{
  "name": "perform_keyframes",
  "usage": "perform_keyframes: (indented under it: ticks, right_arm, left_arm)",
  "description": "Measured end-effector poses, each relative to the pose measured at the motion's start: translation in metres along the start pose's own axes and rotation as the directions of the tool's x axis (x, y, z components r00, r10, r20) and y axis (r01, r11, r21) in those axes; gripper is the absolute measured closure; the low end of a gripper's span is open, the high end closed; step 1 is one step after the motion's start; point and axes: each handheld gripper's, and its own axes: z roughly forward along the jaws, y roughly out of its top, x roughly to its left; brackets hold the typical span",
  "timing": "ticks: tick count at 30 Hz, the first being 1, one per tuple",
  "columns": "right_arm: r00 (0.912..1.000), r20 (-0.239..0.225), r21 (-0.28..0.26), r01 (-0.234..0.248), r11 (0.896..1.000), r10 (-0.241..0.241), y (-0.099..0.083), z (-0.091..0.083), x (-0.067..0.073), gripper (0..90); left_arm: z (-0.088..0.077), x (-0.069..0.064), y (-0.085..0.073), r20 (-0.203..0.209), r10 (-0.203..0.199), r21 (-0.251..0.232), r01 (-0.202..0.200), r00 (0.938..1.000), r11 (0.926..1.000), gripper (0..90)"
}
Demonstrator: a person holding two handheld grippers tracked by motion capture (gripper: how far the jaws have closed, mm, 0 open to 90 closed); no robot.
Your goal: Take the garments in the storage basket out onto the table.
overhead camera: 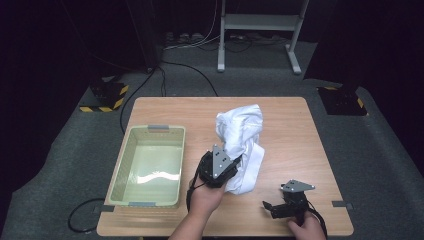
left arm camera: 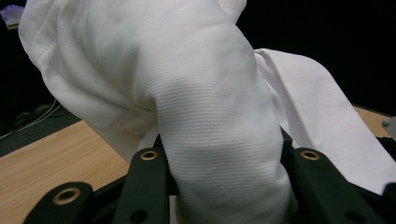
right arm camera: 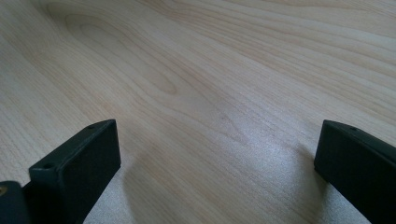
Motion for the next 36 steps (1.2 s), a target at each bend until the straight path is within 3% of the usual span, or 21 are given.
perform_keyframes:
  ticks: [16,36]
  right_arm:
    - [1.0000,0.002,0.000,0.004,1.000,-0.004,0.000,0.000,0.000,0.1]
    - [1.0000,0.005,0.000,0.007,1.000,-0.007,0.000,0.000,0.000,0.1]
  left_arm:
    - [0.021,-0.004,-0.018,0.003,-0.025,0.064,0.025,0.9997,0.9976,62.9]
    - [0.047,-0.002,-0.043,0.009,-0.071,0.155,0.069,0.9974,0.9855,62.8]
